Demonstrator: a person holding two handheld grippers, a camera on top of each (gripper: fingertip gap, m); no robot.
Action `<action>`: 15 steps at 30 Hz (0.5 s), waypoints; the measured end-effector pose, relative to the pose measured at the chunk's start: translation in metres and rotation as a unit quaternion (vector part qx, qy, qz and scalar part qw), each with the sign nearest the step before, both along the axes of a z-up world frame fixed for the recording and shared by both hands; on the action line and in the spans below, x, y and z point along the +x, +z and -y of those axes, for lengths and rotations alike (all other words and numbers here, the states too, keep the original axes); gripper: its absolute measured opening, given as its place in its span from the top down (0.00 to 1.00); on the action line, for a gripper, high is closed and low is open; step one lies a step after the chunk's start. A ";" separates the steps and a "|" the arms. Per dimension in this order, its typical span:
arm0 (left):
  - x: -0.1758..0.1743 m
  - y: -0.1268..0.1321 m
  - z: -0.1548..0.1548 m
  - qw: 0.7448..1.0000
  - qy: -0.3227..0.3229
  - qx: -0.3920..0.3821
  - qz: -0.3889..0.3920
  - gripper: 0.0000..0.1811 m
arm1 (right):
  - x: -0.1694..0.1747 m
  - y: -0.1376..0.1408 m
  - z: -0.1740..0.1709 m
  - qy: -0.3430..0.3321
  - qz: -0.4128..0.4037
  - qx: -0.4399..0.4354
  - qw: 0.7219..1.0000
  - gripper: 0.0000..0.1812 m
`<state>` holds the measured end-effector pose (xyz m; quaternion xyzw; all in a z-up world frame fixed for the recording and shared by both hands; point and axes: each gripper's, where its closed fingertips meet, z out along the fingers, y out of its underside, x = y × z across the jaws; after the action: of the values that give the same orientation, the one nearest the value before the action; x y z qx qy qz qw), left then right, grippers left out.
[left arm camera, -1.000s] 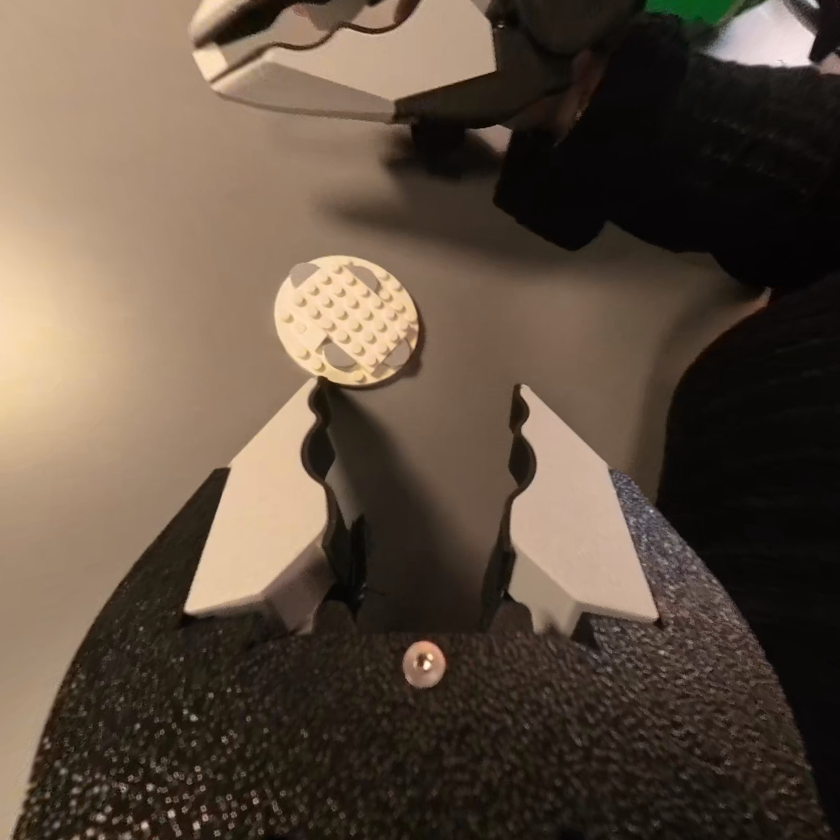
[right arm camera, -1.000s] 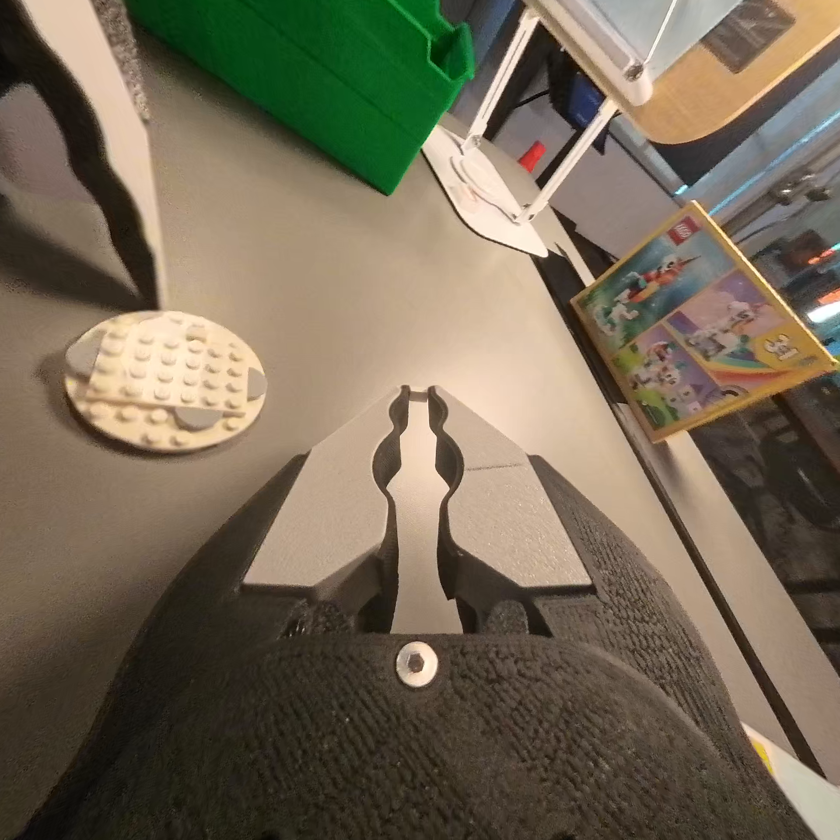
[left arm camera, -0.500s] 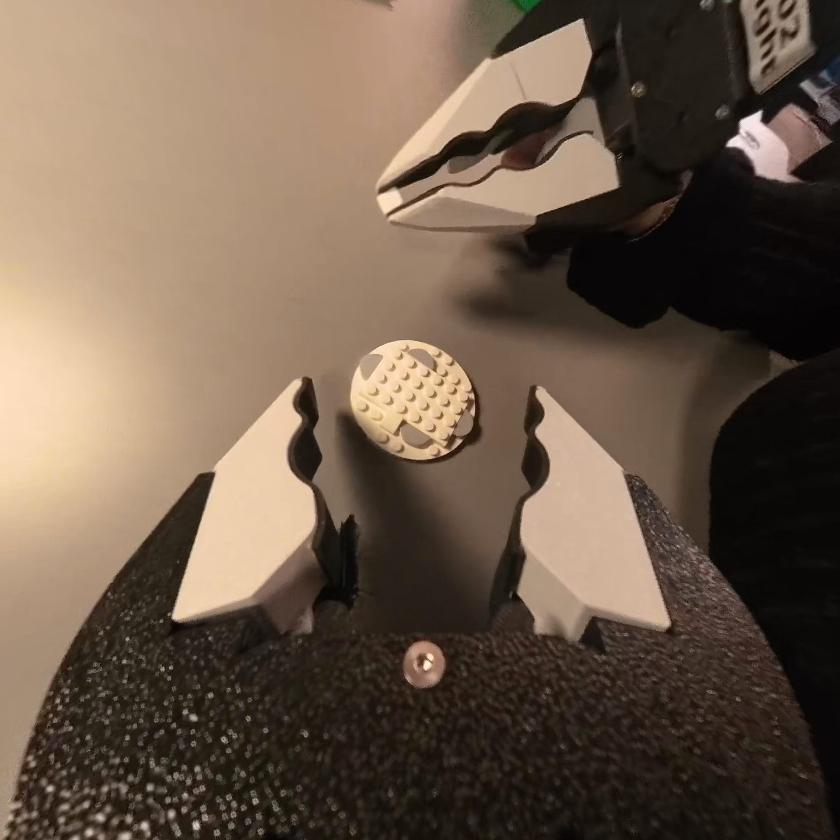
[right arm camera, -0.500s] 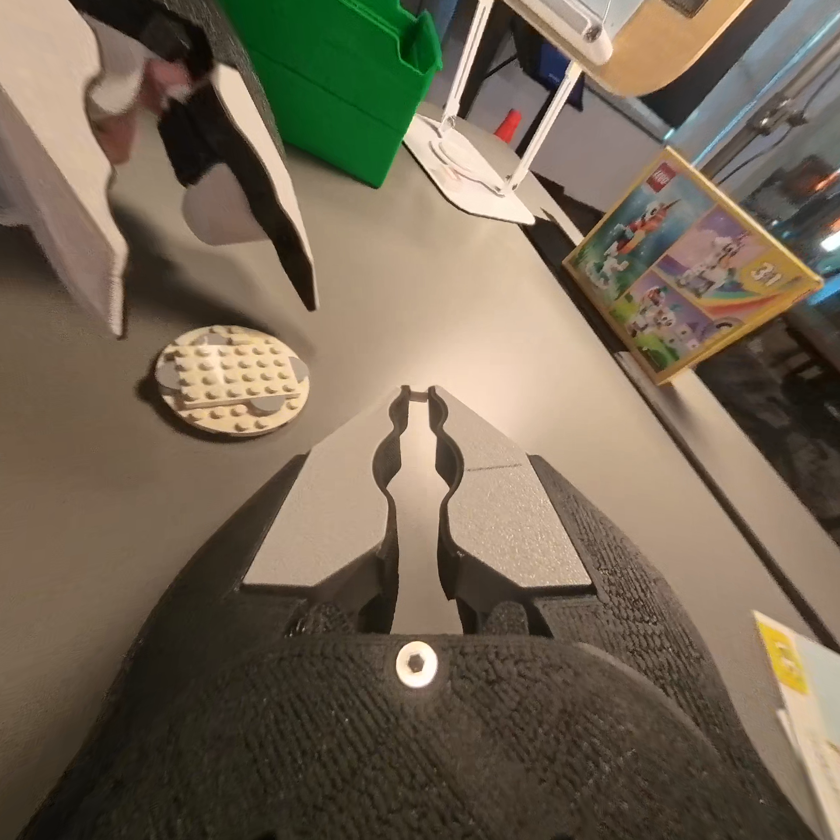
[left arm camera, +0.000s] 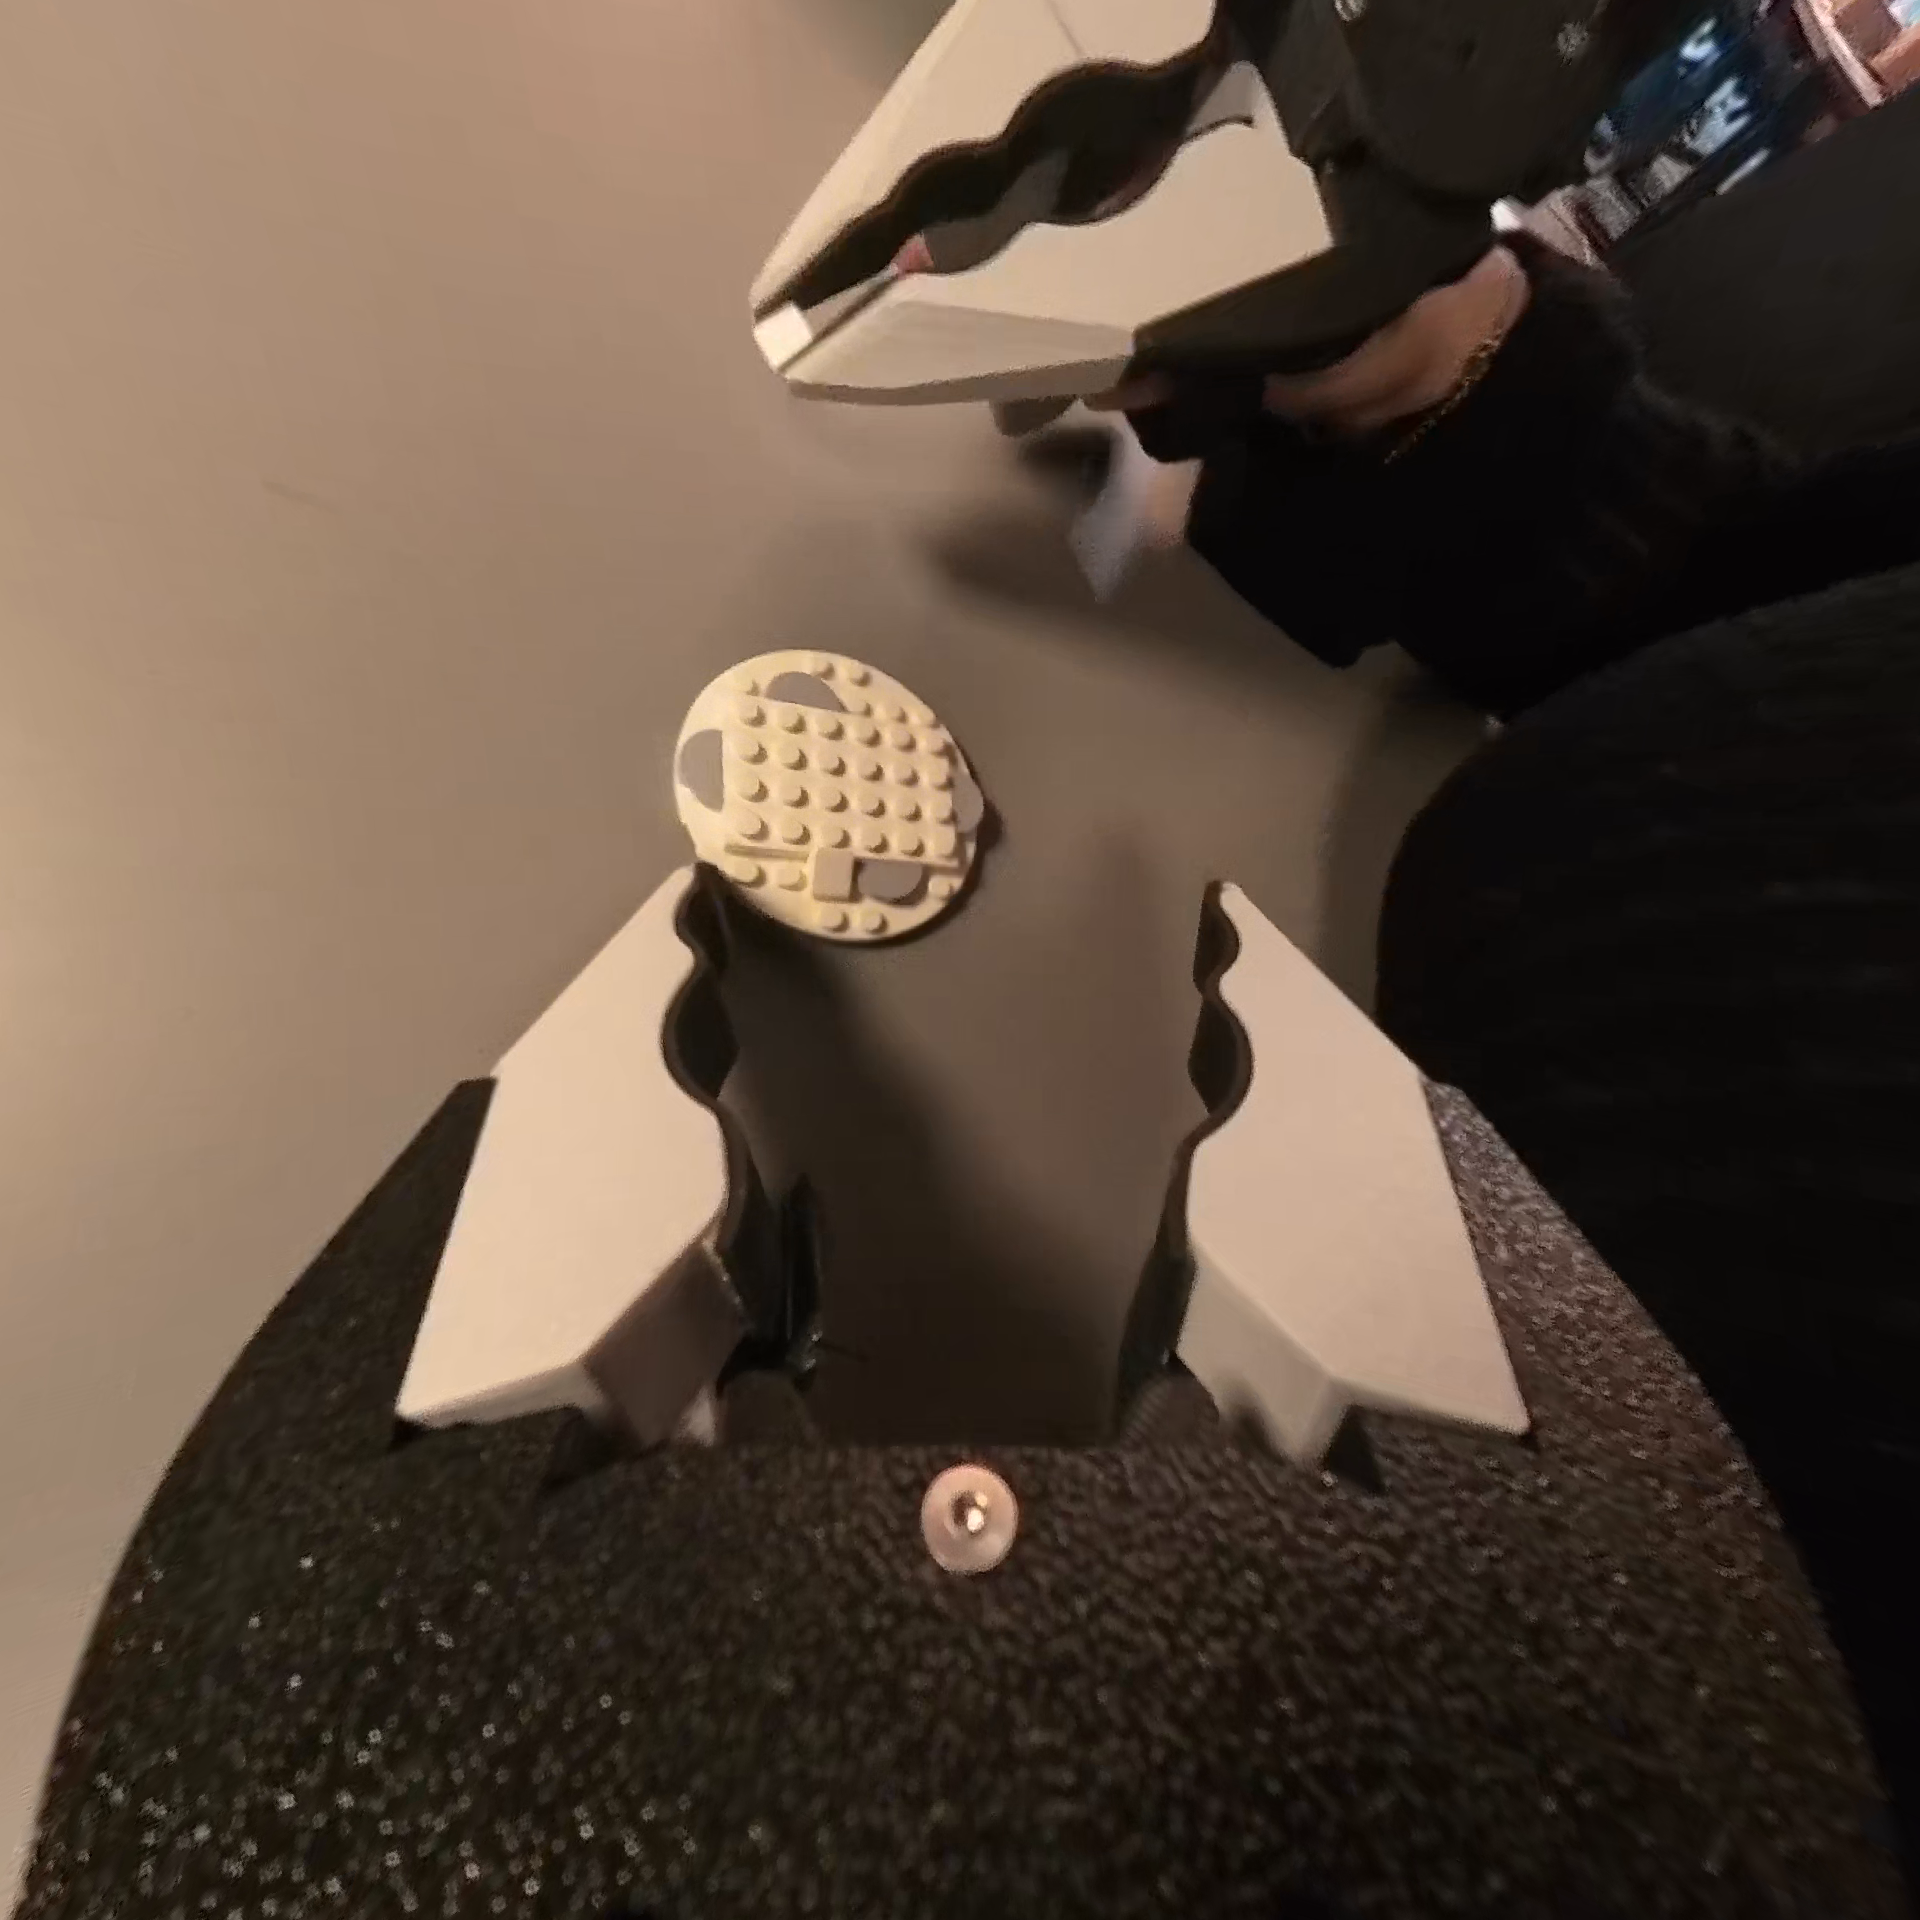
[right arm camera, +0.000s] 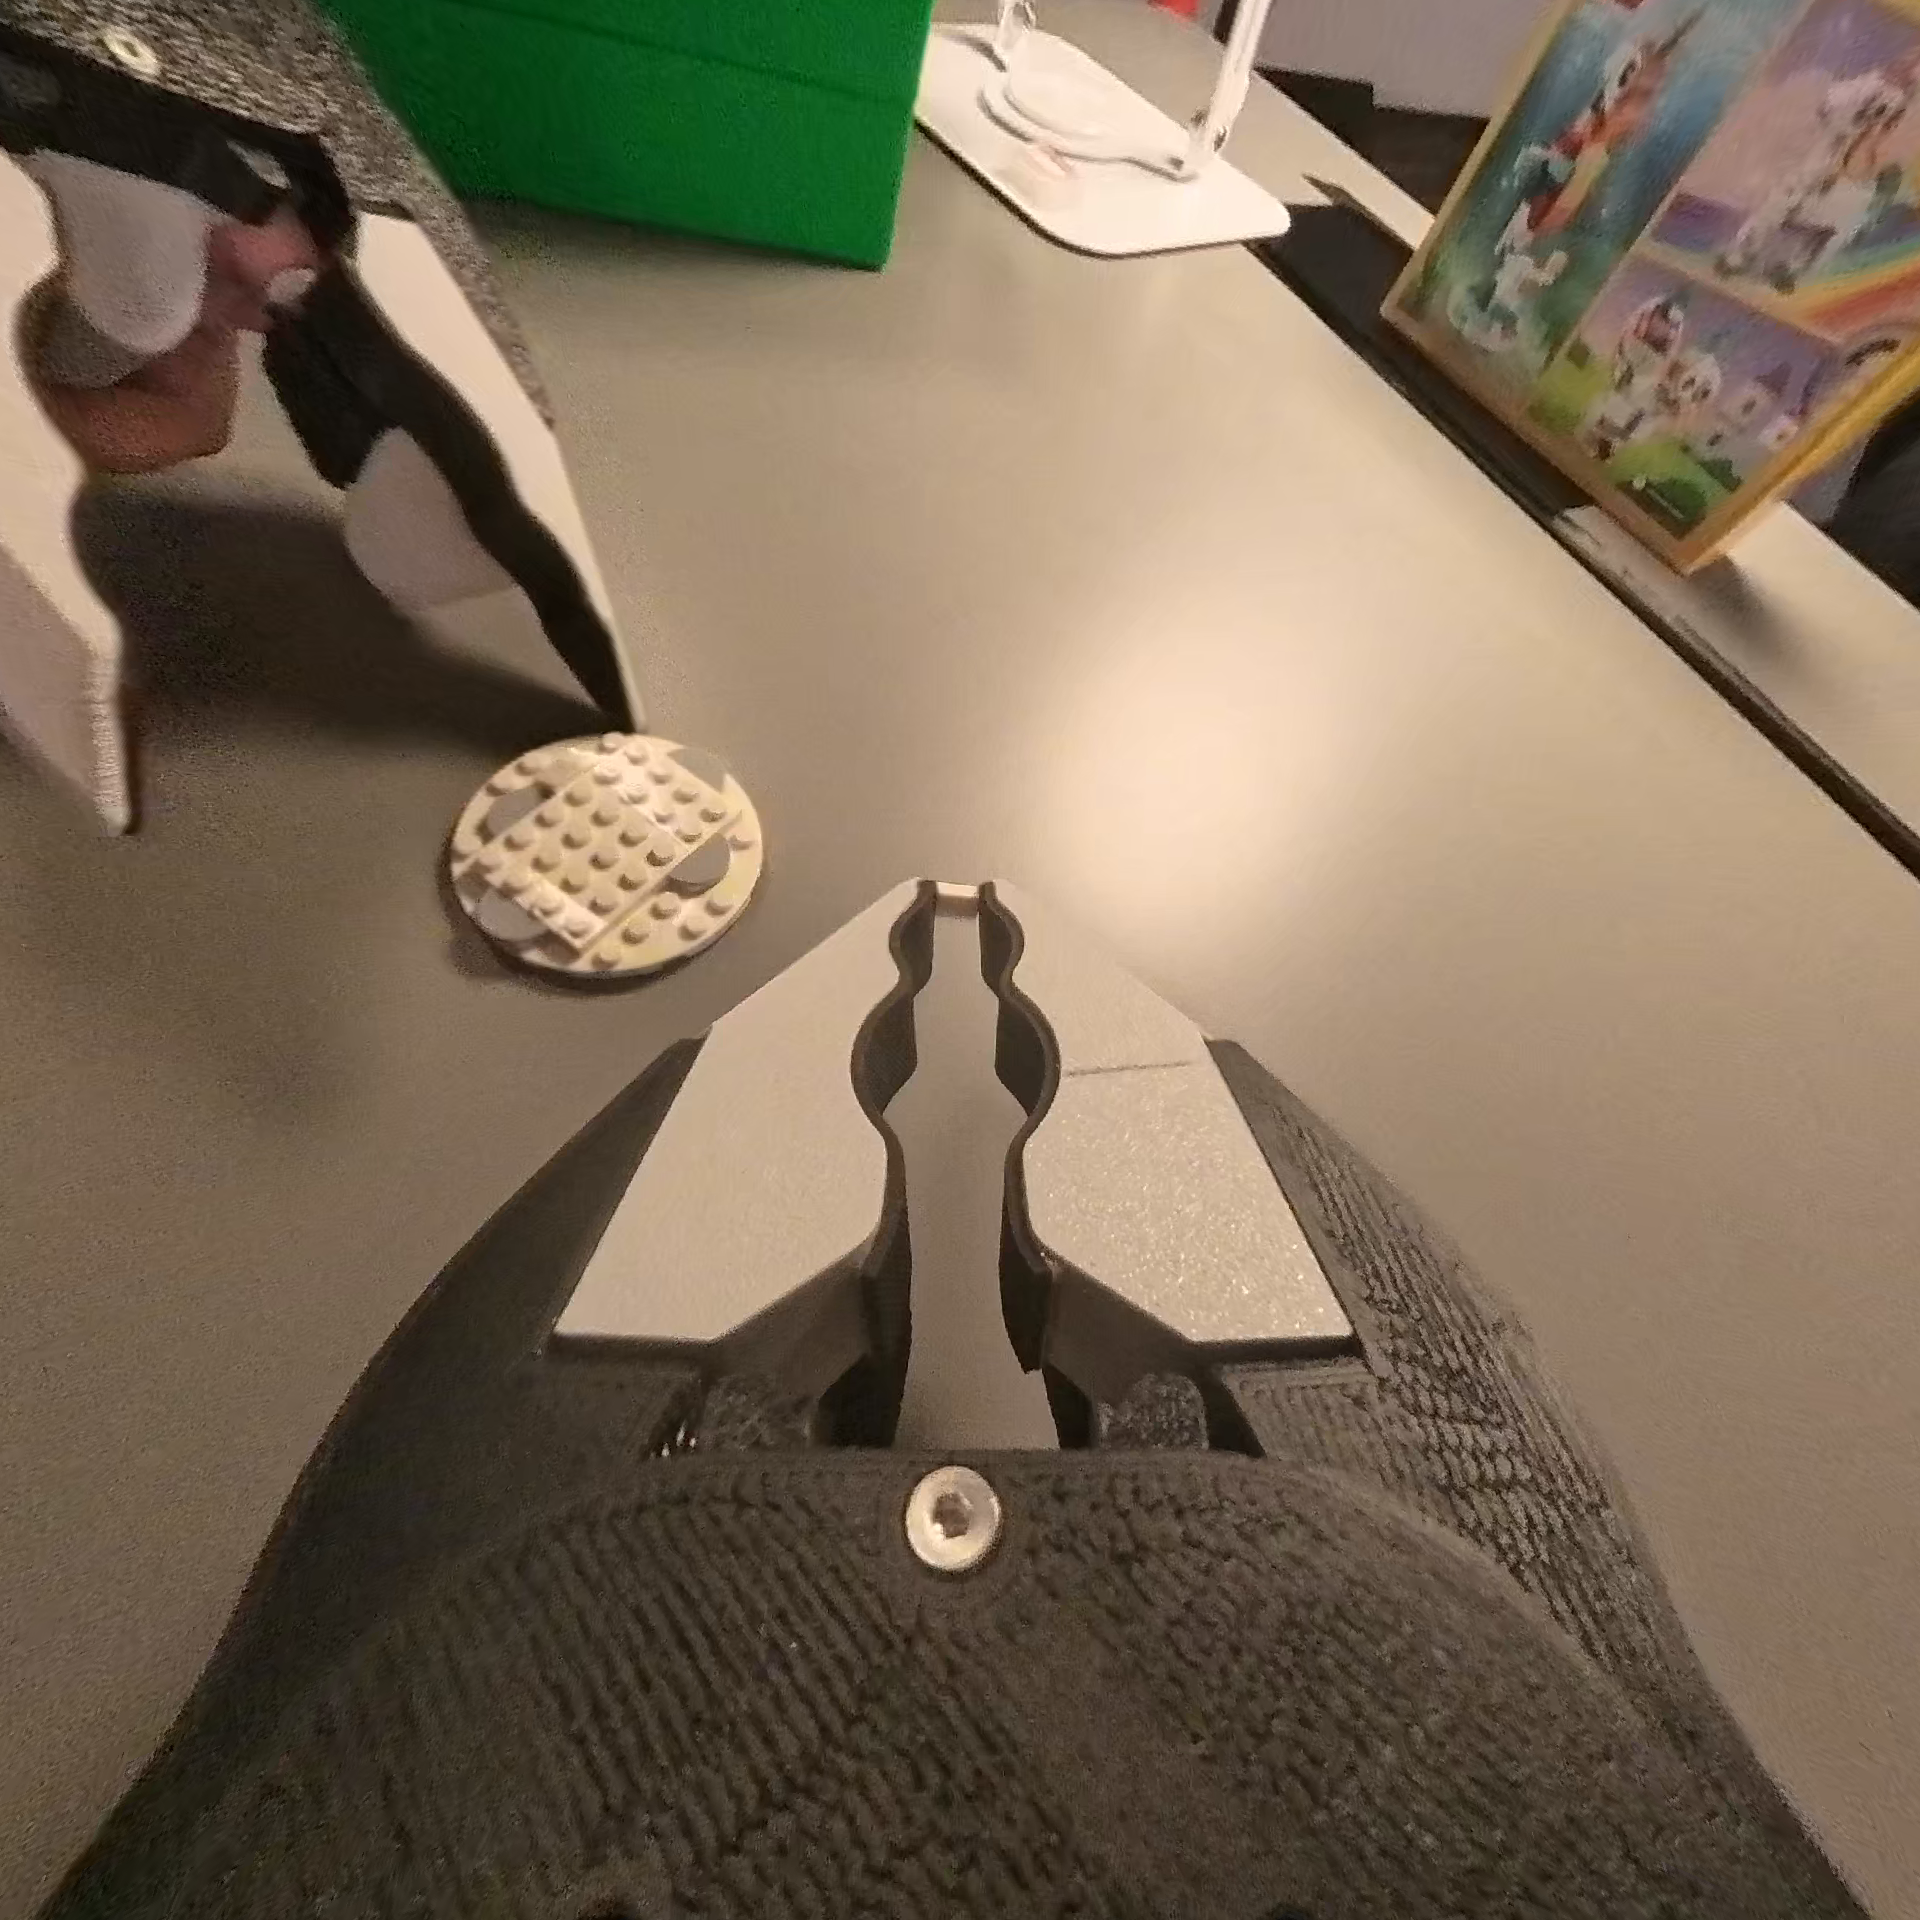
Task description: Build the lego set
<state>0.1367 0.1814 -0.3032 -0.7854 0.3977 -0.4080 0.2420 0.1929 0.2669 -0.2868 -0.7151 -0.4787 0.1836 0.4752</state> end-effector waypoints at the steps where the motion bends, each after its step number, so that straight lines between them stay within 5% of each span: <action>1: 0.002 0.001 0.007 1.000 -0.010 -0.007 0.001 0.52 | 0.002 0.000 0.002 -0.009 0.001 -0.006 1.000 0.96; 5: 0.008 0.005 0.031 0.997 -0.070 -0.011 0.004 0.62 | 0.009 -0.001 0.014 -0.045 -0.007 -0.039 0.998 0.96; 8: 0.009 0.006 0.008 0.996 -0.049 0.069 -0.008 0.56 | 0.008 -0.002 0.033 -0.049 -0.015 -0.078 0.996 0.96; 15: 0.025 -0.014 -0.009 0.965 -0.175 0.180 -0.073 0.48 | 0.010 -0.007 0.064 -0.045 0.000 -0.103 0.994 0.96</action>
<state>0.1618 0.1901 -0.3169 -0.6745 0.6128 -0.3067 0.2745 0.2031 0.2033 -0.2933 -0.7811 -0.4245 0.2099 0.4070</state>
